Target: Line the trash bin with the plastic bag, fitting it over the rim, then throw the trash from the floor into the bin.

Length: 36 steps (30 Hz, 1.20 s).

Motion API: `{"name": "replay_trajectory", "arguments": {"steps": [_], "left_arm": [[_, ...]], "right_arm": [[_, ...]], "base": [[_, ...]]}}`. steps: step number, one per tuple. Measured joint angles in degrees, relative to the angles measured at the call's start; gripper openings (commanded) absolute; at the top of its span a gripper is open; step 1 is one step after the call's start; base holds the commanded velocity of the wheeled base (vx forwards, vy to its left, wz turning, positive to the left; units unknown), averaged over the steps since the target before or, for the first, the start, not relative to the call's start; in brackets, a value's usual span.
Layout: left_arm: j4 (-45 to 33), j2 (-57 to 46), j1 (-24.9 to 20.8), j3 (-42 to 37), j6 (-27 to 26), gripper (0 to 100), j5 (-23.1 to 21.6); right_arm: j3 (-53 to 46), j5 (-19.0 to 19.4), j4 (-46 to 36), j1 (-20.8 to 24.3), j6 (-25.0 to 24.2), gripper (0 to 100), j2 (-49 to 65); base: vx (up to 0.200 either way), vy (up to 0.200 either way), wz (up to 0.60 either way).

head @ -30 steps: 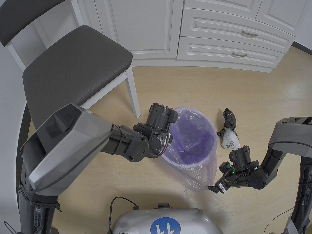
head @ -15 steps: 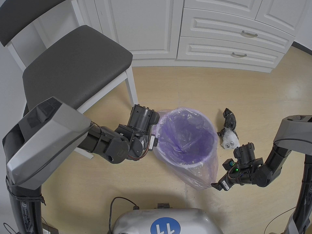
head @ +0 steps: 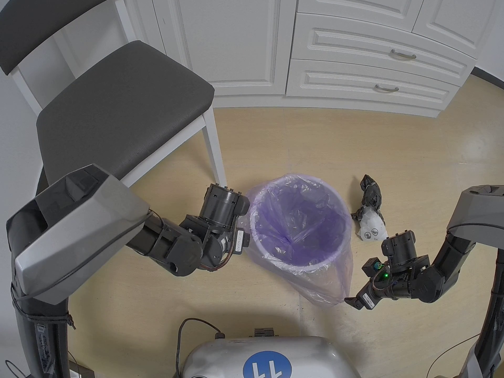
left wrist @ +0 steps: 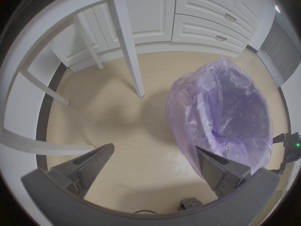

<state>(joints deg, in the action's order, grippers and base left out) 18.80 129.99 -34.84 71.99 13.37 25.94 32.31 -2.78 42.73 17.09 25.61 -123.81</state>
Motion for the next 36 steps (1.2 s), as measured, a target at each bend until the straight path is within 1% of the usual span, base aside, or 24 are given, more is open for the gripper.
{"name": "replay_trajectory", "arguments": {"steps": [7, 12, 18, 24, 28, 36], "left_arm": [[6.05, 2.73, 1.19, -2.34, 1.6, 100, -0.63], [8.95, 5.9, 2.23, -1.87, 4.66, 100, -3.43], [11.03, 7.28, 3.21, -0.95, 5.86, 100, -4.18], [12.31, 6.1, 3.78, -1.82, 5.89, 100, -4.4], [12.46, 3.34, 3.78, -4.55, 5.67, 100, -5.3], [15.12, -4.68, 3.01, -15.07, 5.23, 100, -8.7]], "right_arm": [[1.38, -0.2, 0.05, -0.26, 0.06, 100, -2.62], [3.33, -0.37, -0.01, -1.13, -0.16, 100, -5.18], [4.88, -0.37, 0.38, -2.46, -0.35, 100, -6.66], [3.94, 0.24, 0.22, -3.62, -0.24, 100, -5.08], [1.78, 2.24, 0.02, -4.08, -0.09, 100, -1.24], [-5.11, 7.68, -0.01, -6.33, 0.74, 100, 9.01]], "base": [[0.0, 0.0, 0.0], [0.0, 0.0, 0.0], [0.0, 0.0, 0.0], [0.0, 0.0, 0.0], [0.0, 0.0, 0.0], [0.0, 0.0, 0.0]]}}
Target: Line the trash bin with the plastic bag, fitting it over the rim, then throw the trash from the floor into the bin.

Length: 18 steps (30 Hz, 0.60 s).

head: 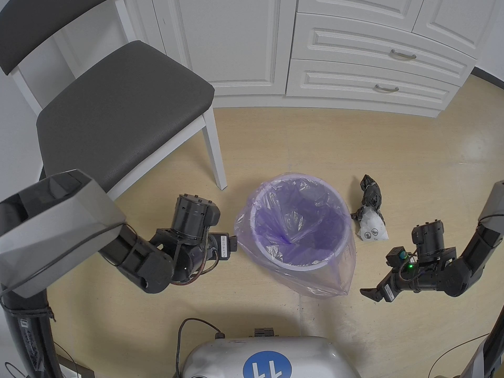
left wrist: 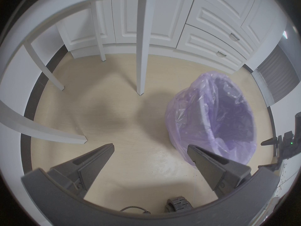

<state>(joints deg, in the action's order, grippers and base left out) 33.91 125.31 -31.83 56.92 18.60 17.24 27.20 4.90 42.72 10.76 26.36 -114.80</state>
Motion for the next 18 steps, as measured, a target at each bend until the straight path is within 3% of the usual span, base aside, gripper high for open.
{"name": "replay_trajectory", "arguments": {"steps": [9, 18], "left_arm": [[8.7, -9.63, -1.46, -12.65, -0.13, 100, -0.79], [15.68, -23.14, -5.55, -25.75, -2.95, 100, -0.74]], "right_arm": [[-6.78, 3.79, 0.28, -2.45, -1.27, 100, 12.9], [-13.92, 2.34, -2.78, -3.77, -11.85, 100, 28.81]], "base": [[0.0, 0.0, 0.0], [0.0, 0.0, 0.0]]}}
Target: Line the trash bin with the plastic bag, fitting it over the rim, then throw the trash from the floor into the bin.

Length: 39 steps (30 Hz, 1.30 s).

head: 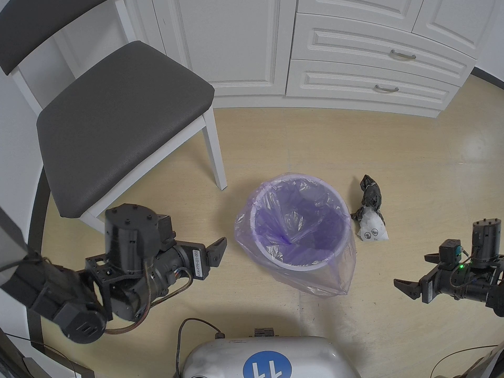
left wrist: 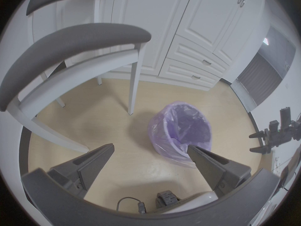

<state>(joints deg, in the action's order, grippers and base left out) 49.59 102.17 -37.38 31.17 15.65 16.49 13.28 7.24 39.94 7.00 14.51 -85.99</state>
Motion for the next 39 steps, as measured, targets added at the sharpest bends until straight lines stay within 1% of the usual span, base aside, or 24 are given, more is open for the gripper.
{"name": "replay_trajectory", "arguments": {"steps": [4, 10, 15, 18, 20, 25, 27, 31, 33, 39], "left_arm": [[1.67, -4.51, -1.87, -4.02, -0.5, 100, 0.17], [4.88, -10.3, -3.33, -9.09, -2.41, 100, 0.11], [9.06, -15.57, -3.89, -12.93, -4.19, 100, -0.07], [10.54, -17.75, -4.21, -14.18, -6.9, 100, -0.11], [11.45, -18.79, -4.4, -14.71, -9.36, 100, -0.13], [13.17, -20.31, -5.49, -15.65, -16.08, 100, -0.07], [13.82, -20.81, -6.08, -15.69, -17.65, 100, -0.1], [14.26, -21.25, -6.47, -15.45, -17.75, 100, -0.29], [14.62, -21.21, -6.86, -15.87, -16.71, 100, -1.08], [20.83, -19.98, -8.29, -17.29, -14.62, 100, -3.66]], "right_arm": [[-0.85, -2.35, -4.66, -0.22, -1.34, 100, 6.53], [-0.57, -3.52, -11.75, -0.77, -1.68, 100, 15.74], [2.55, -3.94, -22.43, -1.05, -1.84, 100, 23.76], [5.85, -4.05, -27.95, -1.57, -2.11, 100, 26.99], [7.72, -4.1, -29.89, -2.36, -2.22, 100, 28.53], [10.53, -4.07, -31.34, -4.88, -2.46, 100, 30.45], [11.28, -4.13, -31.4, -5.9, -2.61, 100, 30.73], [11.86, -4.32, -31.38, -6.69, -2.61, 100, 30.98], [12.02, -4.29, -31.43, -6.89, -2.58, 100, 31.06], [12.04, -3.68, -30.72, -6.42, -2.77, 100, 31.43]], "base": [[0.0, 0.0, 0.0], [0.0, 0.0, 0.0], [0.0, 0.0, 0.0], [0.0, 0.0, 0.0], [0.0, 0.0, 0.0], [0.0, 0.0, 0.0], [0.0, 0.0, 0.0], [0.0, 0.0, 0.0], [0.0, 0.0, 0.0], [0.0, 0.0, 0.0]]}}
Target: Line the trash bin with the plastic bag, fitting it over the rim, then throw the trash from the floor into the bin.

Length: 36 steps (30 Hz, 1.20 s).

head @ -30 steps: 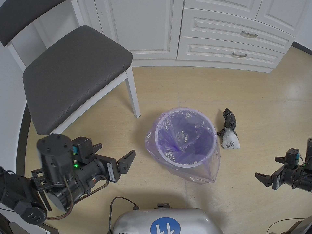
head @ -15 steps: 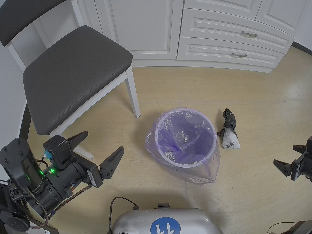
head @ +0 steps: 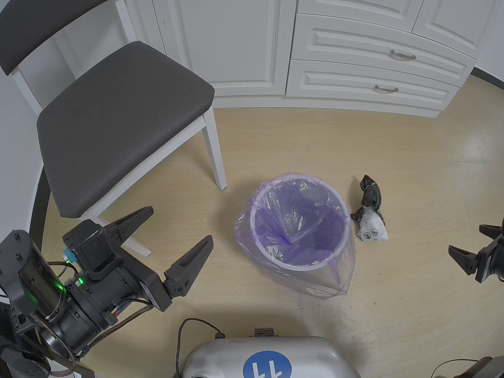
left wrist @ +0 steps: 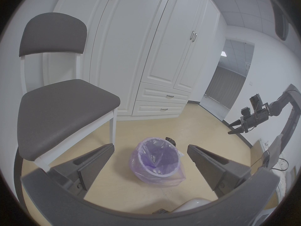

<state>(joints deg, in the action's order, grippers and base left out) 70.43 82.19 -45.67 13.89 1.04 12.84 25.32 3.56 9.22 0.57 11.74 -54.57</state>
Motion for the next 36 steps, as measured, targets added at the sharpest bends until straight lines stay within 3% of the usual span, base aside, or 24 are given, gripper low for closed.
{"name": "replay_trajectory", "arguments": {"steps": [8, 17, 26, 36], "left_arm": [[2.27, 2.43, 0.39, -0.09, 0.99, 100, -0.39], [3.67, 3.32, 0.79, 1.22, 1.17, 100, -0.39], [0.24, 3.17, 2.21, 4.8, 1.39, 100, 0.0], [-2.99, 3.08, 2.93, 7.5, 1.72, 100, 0.22]], "right_arm": [[-0.82, 0.21, 4.08, 0.5, -1.76, 100, 0.02], [2.51, 0.23, 3.97, 0.59, -10.57, 100, -2.99], [1.49, 0.1, 4.68, 0.63, -10.51, 100, -5.9], [1.61, -0.33, 13.01, -0.41, -10.37, 100, -9.07]], "base": [[0.0, 0.0, 0.0], [0.0, 0.0, 0.0], [0.0, 0.0, 0.0], [0.0, 0.0, 0.0]]}}
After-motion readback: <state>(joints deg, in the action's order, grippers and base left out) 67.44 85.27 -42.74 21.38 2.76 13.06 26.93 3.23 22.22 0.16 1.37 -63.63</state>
